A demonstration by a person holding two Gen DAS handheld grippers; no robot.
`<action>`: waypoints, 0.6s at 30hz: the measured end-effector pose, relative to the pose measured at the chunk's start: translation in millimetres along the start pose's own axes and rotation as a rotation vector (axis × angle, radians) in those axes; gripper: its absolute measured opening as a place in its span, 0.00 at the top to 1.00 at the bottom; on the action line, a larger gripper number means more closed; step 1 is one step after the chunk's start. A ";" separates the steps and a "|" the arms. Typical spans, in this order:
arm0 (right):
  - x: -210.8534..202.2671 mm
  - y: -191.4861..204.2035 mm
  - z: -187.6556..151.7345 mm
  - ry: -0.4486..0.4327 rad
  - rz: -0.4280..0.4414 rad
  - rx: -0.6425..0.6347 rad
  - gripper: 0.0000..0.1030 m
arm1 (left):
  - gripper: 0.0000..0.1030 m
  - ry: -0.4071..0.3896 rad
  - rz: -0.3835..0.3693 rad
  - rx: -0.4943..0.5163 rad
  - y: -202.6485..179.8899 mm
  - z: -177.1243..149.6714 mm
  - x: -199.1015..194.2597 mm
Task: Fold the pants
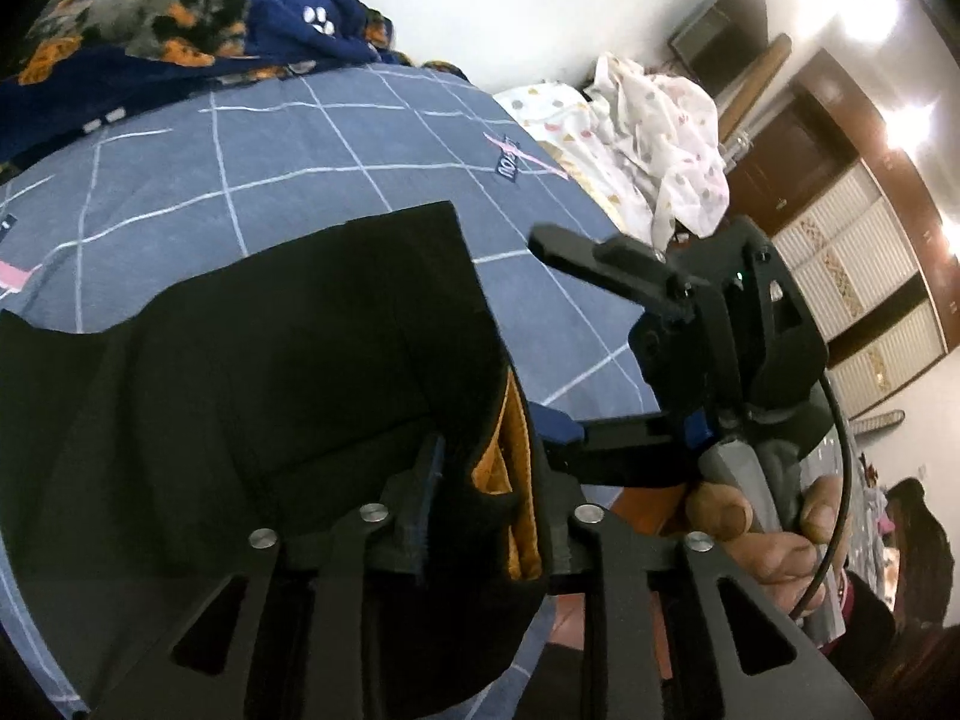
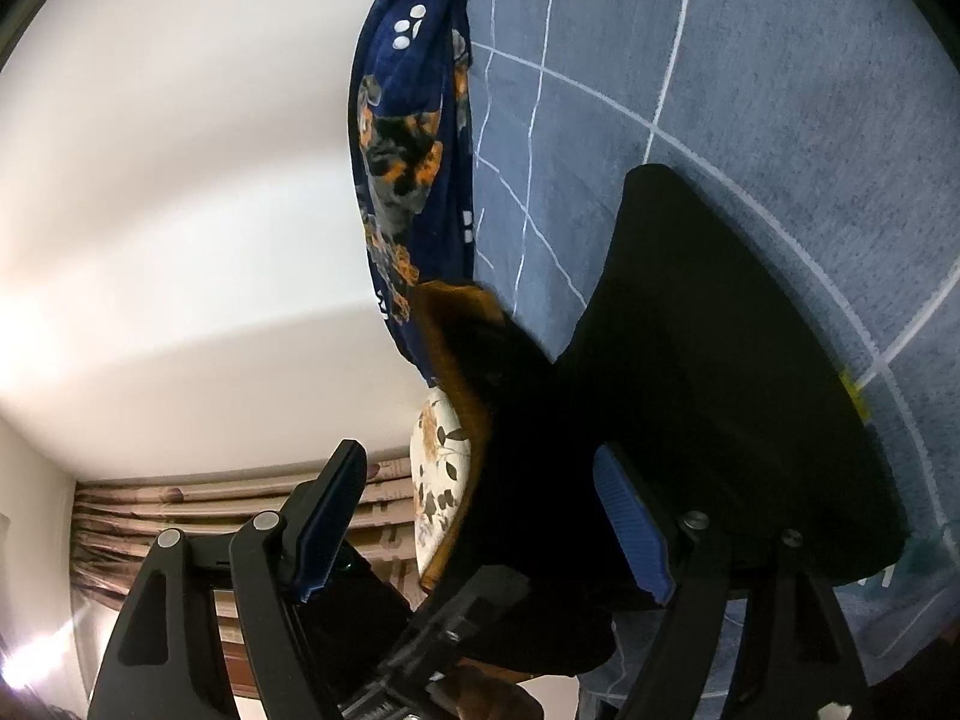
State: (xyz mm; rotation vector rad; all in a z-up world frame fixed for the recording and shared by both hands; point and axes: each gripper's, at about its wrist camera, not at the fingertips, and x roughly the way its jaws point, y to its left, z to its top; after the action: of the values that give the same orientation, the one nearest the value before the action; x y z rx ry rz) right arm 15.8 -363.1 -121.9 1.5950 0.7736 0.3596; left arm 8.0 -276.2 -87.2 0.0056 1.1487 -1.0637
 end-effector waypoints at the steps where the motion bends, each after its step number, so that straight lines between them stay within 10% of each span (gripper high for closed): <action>1: -0.3 -0.2 0.3 -0.001 -0.001 -0.001 0.26 | 0.72 0.000 -0.013 0.001 -0.8 -0.8 -0.4; 8: -0.3 -11.2 6.1 -0.025 -0.052 0.027 0.21 | 0.49 -0.121 -0.113 -0.007 -4.2 9.4 -53.8; 14: 2.2 -7.0 6.7 -0.011 -0.101 -0.026 0.23 | 0.43 -0.250 0.040 -0.022 29.6 -4.5 -121.4; 18: 13.5 0.1 2.1 0.013 -0.248 -0.121 0.42 | 0.43 -0.255 0.158 -0.080 69.5 -31.9 -144.8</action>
State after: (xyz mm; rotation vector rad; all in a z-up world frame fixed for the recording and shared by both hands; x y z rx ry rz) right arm 27.0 -355.8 -124.9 1.3670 0.9302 0.2324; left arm 31.3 -124.7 -29.6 -0.0984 0.9427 -0.8511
